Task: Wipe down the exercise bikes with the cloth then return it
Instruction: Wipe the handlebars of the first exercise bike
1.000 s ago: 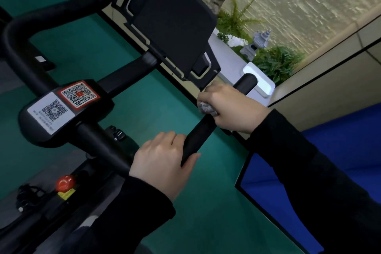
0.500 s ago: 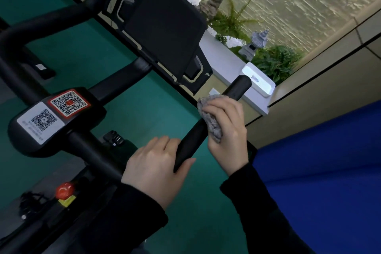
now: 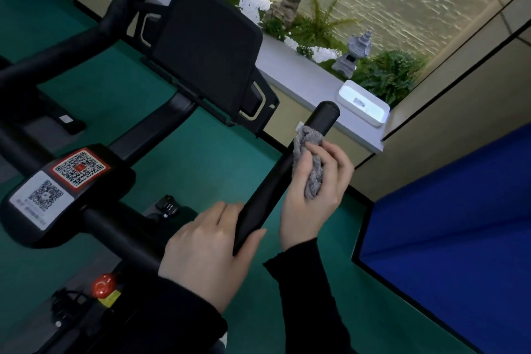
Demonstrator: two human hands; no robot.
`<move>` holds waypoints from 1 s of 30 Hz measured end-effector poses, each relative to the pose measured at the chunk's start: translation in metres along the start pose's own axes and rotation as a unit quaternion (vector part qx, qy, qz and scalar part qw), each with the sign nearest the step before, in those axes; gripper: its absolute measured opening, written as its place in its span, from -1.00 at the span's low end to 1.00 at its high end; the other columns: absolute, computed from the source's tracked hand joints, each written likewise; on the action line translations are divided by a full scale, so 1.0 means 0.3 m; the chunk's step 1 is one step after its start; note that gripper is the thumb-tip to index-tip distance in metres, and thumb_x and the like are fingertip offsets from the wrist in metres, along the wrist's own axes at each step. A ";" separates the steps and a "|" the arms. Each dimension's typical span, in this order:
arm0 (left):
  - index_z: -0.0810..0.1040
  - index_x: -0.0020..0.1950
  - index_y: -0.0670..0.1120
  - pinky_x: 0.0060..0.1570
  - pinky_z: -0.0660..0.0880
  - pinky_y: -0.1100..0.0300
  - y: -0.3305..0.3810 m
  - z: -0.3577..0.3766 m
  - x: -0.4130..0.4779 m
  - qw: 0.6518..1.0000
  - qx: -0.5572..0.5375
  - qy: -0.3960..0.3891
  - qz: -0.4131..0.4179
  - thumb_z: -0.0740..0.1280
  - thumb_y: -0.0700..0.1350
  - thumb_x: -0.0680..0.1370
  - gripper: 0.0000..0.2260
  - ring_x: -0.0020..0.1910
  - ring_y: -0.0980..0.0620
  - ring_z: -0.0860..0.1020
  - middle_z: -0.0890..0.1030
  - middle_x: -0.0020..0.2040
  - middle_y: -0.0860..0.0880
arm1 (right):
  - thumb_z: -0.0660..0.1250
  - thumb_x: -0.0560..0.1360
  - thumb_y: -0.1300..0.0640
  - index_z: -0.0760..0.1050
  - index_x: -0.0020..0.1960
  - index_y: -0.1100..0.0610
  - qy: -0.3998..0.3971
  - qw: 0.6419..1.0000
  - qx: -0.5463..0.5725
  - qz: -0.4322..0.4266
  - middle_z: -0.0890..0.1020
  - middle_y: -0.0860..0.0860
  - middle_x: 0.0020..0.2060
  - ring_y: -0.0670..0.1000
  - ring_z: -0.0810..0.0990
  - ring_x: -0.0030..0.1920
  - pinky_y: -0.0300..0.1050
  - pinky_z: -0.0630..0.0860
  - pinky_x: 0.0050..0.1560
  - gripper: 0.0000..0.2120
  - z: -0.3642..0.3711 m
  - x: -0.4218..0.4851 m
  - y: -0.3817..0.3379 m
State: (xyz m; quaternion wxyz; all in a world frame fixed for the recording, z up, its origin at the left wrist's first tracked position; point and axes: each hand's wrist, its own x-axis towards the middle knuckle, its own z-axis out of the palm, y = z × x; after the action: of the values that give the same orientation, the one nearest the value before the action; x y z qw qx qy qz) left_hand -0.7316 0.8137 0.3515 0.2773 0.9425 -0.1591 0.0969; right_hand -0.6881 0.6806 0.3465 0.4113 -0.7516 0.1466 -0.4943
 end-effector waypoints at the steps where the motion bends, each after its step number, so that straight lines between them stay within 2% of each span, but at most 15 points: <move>1: 0.59 -0.07 -0.05 -0.54 0.41 0.15 0.000 -0.002 -0.001 1.000 0.002 -0.005 -0.003 0.15 0.22 0.44 -0.60 -0.46 -0.06 0.54 0.54 -0.31 0.03 | 0.29 0.52 0.23 0.58 0.00 0.25 0.014 1.000 0.006 0.013 0.46 0.16 0.08 -0.14 0.44 0.17 -0.34 0.31 0.24 -0.87 0.001 -0.001 0.000; 3: 0.58 -0.06 -0.04 -0.56 0.40 0.15 -0.001 -0.005 -0.003 1.000 0.006 -0.016 -0.006 0.14 0.23 0.44 -0.60 -0.47 -0.06 0.54 0.53 -0.30 0.04 | 0.30 0.51 0.24 0.57 0.01 0.24 0.030 0.999 0.017 0.036 0.44 0.18 0.06 -0.17 0.43 0.14 -0.35 0.31 0.22 -0.88 0.002 -0.002 0.004; 7: 0.57 -0.02 -0.02 -0.58 0.43 0.13 -0.005 -0.005 -0.001 0.999 0.006 -0.031 -0.004 0.13 0.25 0.45 -0.59 -0.43 -0.04 0.57 0.54 -0.26 0.05 | 0.31 0.53 0.24 0.47 0.08 0.19 0.034 0.995 0.057 0.079 0.50 0.14 0.02 -0.02 0.50 0.07 -0.26 0.40 0.12 -0.87 0.002 -0.010 0.013; 11: 0.56 0.00 -0.03 -0.60 0.43 0.13 -0.002 -0.005 0.006 0.999 0.005 -0.033 0.002 0.15 0.24 0.45 -0.59 -0.43 -0.04 0.59 0.56 -0.23 0.04 | 0.30 0.52 0.19 0.49 0.01 0.20 0.024 0.994 0.064 0.082 0.50 0.08 -0.02 0.02 0.52 0.06 -0.19 0.41 0.12 -0.90 -0.006 -0.047 0.018; 16: 0.56 0.01 -0.04 -0.59 0.44 0.15 0.003 -0.014 0.015 0.999 0.006 -0.049 -0.003 0.14 0.24 0.44 -0.58 -0.41 -0.03 0.59 0.56 -0.22 0.06 | 0.32 0.50 0.29 0.50 -0.03 0.19 0.036 0.991 0.083 0.099 0.51 0.12 -0.05 0.00 0.51 0.03 -0.16 0.44 0.11 -0.93 0.006 0.051 0.029; 20: 0.58 0.05 -0.04 -0.38 0.55 0.07 0.008 -0.024 0.027 0.997 -0.025 -0.072 -0.023 0.10 0.31 0.42 -0.48 -0.18 -0.04 0.60 0.57 -0.16 0.07 | 0.32 0.50 0.27 0.51 -0.08 0.26 0.026 0.991 0.090 0.092 0.51 0.12 -0.09 0.02 0.52 0.01 -0.15 0.42 0.09 -0.96 -0.005 0.031 0.047; 22: 0.55 0.15 -0.03 -0.20 0.56 0.02 0.016 -0.025 0.043 0.995 -0.049 -0.078 -0.032 0.06 0.37 0.41 -0.40 -0.05 -0.03 0.58 0.56 -0.05 0.07 | 0.31 0.50 0.21 0.51 -0.09 0.24 0.006 0.991 0.097 0.092 0.50 0.09 -0.09 -0.02 0.52 0.02 -0.21 0.41 0.09 -0.92 -0.019 -0.017 0.044; 24: 0.50 0.25 -0.04 -0.10 0.54 0.00 0.034 -0.025 0.070 0.995 -0.070 -0.069 -0.021 0.10 0.40 0.44 -0.37 0.01 -0.02 0.55 0.54 0.03 0.06 | 0.32 0.50 0.21 0.51 -0.09 0.21 -0.004 0.989 0.109 0.102 0.50 0.09 -0.08 -0.01 0.52 0.02 -0.23 0.41 0.09 -0.94 -0.024 -0.028 0.043; 26: 0.47 0.30 -0.07 -0.04 0.52 0.00 0.058 -0.018 0.100 0.994 -0.085 -0.063 -0.009 0.16 0.32 0.44 -0.40 0.03 -0.02 0.53 0.53 0.06 0.03 | 0.32 0.51 0.27 0.49 -0.10 0.17 0.005 0.983 0.129 0.127 0.52 0.16 -0.08 0.04 0.53 0.01 -0.21 0.42 0.08 -0.97 -0.017 0.013 0.042; 28: 0.45 0.31 -0.10 -0.01 0.51 -0.02 0.077 -0.001 0.118 0.994 -0.093 -0.062 0.001 0.27 0.17 0.46 -0.49 0.04 -0.06 0.52 0.52 0.08 -0.01 | 0.31 0.52 0.30 0.49 -0.08 0.14 0.027 0.975 0.151 0.159 0.55 0.21 -0.07 0.08 0.54 0.00 -0.16 0.45 0.07 -0.92 -0.008 0.061 0.042; 30: 0.45 0.30 -0.10 -0.04 0.52 -0.01 0.085 0.018 0.118 0.993 -0.102 -0.059 0.004 0.34 0.06 0.47 -0.55 0.02 -0.08 0.52 0.50 0.07 -0.03 | 0.28 0.56 0.29 0.49 -0.03 0.16 0.037 0.967 0.176 0.180 0.57 0.14 -0.06 0.02 0.55 0.00 -0.18 0.46 0.07 -0.95 -0.005 0.071 0.043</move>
State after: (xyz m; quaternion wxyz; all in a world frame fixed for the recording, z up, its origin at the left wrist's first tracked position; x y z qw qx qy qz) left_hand -0.7070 0.7818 0.3692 0.3620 0.9127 -0.1879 0.0259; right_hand -0.6769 0.6588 0.3501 0.6133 -0.6101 0.2050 -0.4578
